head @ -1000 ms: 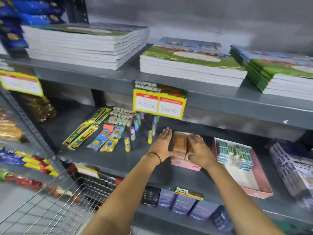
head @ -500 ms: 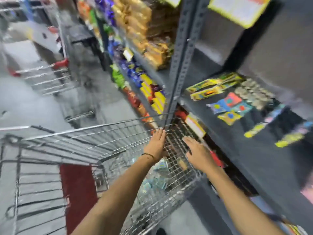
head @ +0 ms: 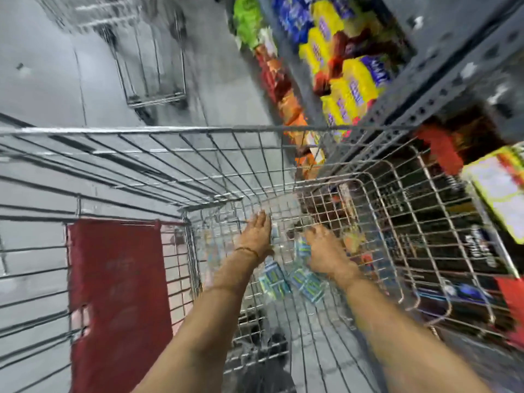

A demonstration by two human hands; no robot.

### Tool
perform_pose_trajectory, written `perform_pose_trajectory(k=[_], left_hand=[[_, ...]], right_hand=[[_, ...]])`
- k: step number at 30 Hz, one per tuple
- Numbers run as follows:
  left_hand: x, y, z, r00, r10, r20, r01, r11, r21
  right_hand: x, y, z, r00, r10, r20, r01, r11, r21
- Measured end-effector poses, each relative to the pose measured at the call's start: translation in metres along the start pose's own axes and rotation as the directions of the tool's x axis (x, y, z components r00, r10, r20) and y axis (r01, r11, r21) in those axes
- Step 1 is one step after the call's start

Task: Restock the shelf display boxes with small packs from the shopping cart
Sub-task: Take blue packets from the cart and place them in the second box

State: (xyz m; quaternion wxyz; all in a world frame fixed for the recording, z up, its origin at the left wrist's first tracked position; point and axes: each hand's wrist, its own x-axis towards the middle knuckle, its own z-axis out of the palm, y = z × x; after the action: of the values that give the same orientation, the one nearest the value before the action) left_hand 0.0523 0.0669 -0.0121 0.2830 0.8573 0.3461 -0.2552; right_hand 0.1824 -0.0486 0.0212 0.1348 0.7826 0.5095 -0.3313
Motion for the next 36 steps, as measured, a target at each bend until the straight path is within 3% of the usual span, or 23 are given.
perform_pose_trajectory(k=[4,9,11,14,16,19,25,29,36], left_hand=[[0.013,-0.001,0.008,1.0,-0.009,0.002,0.009,1.0,-0.007],[0.014,-0.003,0.013,0.998,-0.013,-0.058,0.01,0.999,-0.05],[0.012,-0.006,0.013,0.994,0.035,-0.1,-0.039,0.998,-0.046],[0.012,-0.007,0.013,0.981,0.093,-0.171,-0.101,0.994,-0.042],[0.013,-0.007,0.012,0.976,0.092,-0.197,-0.104,0.993,-0.05],[0.011,-0.005,0.009,0.976,0.109,-0.188,-0.114,0.993,-0.015],[-0.013,0.011,-0.011,0.978,0.136,-0.157,-0.136,0.991,0.012],[-0.038,0.043,-0.048,0.962,0.229,-0.149,-0.222,0.973,0.065],[-0.112,0.136,-0.118,0.837,0.516,-0.183,-0.51,0.856,0.082]], right_hand=[[0.008,-0.001,0.009,0.992,0.064,-0.111,-0.072,0.995,-0.068],[0.018,-0.007,-0.002,0.939,0.224,-0.261,-0.203,0.974,0.104],[0.019,0.002,-0.004,0.951,0.12,-0.287,-0.109,0.993,0.054],[0.017,0.02,0.001,0.981,-0.172,-0.096,0.154,0.974,-0.167],[0.018,0.024,0.005,0.97,-0.234,-0.064,0.213,0.948,-0.236],[0.02,0.02,0.003,0.961,-0.243,-0.13,0.209,0.951,-0.229],[-0.006,0.016,-0.025,0.975,-0.122,-0.187,0.103,0.989,-0.107],[-0.048,0.022,-0.061,0.981,-0.051,-0.189,0.037,0.996,-0.076],[-0.183,0.042,-0.13,0.895,0.118,-0.431,-0.024,0.975,0.219]])
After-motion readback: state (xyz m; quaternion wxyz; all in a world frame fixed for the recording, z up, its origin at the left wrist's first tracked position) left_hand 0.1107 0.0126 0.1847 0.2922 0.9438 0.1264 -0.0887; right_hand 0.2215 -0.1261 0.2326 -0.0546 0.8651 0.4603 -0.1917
